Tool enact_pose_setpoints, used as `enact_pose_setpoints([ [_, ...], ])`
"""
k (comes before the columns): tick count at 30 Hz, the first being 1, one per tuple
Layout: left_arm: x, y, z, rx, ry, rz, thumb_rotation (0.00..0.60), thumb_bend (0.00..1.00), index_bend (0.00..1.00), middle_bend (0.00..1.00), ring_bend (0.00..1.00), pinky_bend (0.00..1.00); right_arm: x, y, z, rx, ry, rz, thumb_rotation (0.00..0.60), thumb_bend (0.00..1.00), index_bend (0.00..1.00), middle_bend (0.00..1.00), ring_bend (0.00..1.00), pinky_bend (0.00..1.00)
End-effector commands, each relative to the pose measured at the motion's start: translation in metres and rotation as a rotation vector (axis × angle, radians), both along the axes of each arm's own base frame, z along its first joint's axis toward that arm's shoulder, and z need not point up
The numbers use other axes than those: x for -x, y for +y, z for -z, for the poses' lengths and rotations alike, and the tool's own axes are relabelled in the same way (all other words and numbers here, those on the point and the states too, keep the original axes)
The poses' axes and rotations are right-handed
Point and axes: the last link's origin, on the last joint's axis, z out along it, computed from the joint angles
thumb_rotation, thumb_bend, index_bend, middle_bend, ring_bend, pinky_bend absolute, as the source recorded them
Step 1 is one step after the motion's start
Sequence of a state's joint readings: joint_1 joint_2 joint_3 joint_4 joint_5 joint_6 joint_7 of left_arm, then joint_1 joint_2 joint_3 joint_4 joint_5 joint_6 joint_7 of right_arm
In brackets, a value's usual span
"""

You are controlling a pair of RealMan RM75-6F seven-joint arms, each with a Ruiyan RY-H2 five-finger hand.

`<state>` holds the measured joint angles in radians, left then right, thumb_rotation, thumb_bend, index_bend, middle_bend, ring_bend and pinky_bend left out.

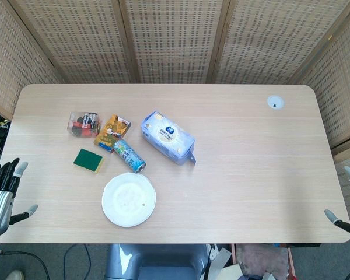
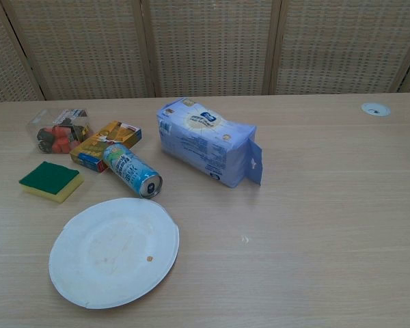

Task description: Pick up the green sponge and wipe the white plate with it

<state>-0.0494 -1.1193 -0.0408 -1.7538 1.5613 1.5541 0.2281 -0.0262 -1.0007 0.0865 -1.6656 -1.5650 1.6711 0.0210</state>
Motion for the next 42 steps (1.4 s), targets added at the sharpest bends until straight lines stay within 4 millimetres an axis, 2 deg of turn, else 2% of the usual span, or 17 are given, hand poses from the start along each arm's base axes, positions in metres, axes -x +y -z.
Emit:
enact_pose_setpoints([
  [1, 0.001, 0.001, 0.001, 0.000, 0.007, -0.005, 0.600, 0.00, 0.00, 0.00, 0.00, 0.00, 0.000, 0.000, 0.001, -0.006, 0.008, 0.024, 0.600, 0.00, 0.00, 0.00, 0.00, 0.00],
  [7, 0.009, 0.030, 0.009, 0.017, 0.058, -0.002, 0.600, 0.00, 0.00, 0.00, 0.00, 0.00, 0.001, -0.003, 0.002, -0.018, 0.007, 0.033, 0.600, 0.00, 0.00, 0.00, 0.00, 0.00],
  [9, 0.013, 0.049, 0.015, 0.040, 0.070, 0.009, 0.600, 0.00, 0.00, 0.00, 0.00, 0.00, 0.001, -0.006, 0.003, -0.017, 0.007, 0.036, 0.600, 0.00, 0.00, 0.00, 0.00, 0.00],
  [12, 0.021, 0.098, 0.033, 0.161, 0.130, 0.058, 0.600, 0.00, 0.00, 0.00, 0.00, 0.03, 0.002, -0.012, 0.005, -0.019, 0.015, 0.046, 0.600, 0.00, 0.00, 0.00, 0.00, 0.00],
  [15, 0.027, 0.130, 0.048, 0.248, 0.156, 0.091, 0.600, 0.00, 0.00, 0.00, 0.00, 0.13, 0.004, -0.017, 0.008, -0.020, 0.023, 0.071, 0.600, 0.00, 0.00, 0.00, 0.00, 0.00],
  [17, 0.031, 0.150, 0.060, 0.306, 0.162, 0.096, 0.600, 0.00, 0.01, 0.00, 0.01, 0.15, 0.006, -0.019, 0.009, -0.019, 0.027, 0.088, 0.600, 0.00, 0.00, 0.00, 0.00, 0.00],
  [20, 0.036, 0.172, 0.076, 0.369, 0.165, 0.092, 0.600, 0.00, 0.07, 0.03, 0.06, 0.17, 0.007, -0.023, 0.010, -0.015, 0.030, 0.105, 0.600, 0.00, 0.00, 0.00, 0.00, 0.00],
  [22, 0.038, 0.180, 0.082, 0.388, 0.184, 0.092, 0.600, 0.00, 0.13, 0.08, 0.09, 0.19, 0.008, -0.024, 0.010, -0.013, 0.032, 0.111, 0.600, 0.00, 0.00, 0.00, 0.00, 0.00],
  [28, 0.044, 0.203, 0.102, 0.437, 0.238, 0.080, 0.600, 0.00, 0.22, 0.15, 0.15, 0.23, 0.012, -0.028, 0.012, -0.012, 0.041, 0.137, 0.600, 0.00, 0.00, 0.00, 0.00, 0.00],
  [36, 0.047, 0.214, 0.115, 0.467, 0.273, 0.072, 0.600, 0.00, 0.24, 0.17, 0.15, 0.23, 0.014, -0.031, 0.014, -0.010, 0.047, 0.154, 0.600, 0.00, 0.00, 0.00, 0.00, 0.00],
  [42, 0.047, 0.223, 0.137, 0.509, 0.294, 0.045, 0.600, 0.00, 0.24, 0.17, 0.15, 0.23, 0.015, -0.035, 0.017, -0.021, 0.053, 0.171, 0.600, 0.00, 0.00, 0.00, 0.00, 0.00],
])
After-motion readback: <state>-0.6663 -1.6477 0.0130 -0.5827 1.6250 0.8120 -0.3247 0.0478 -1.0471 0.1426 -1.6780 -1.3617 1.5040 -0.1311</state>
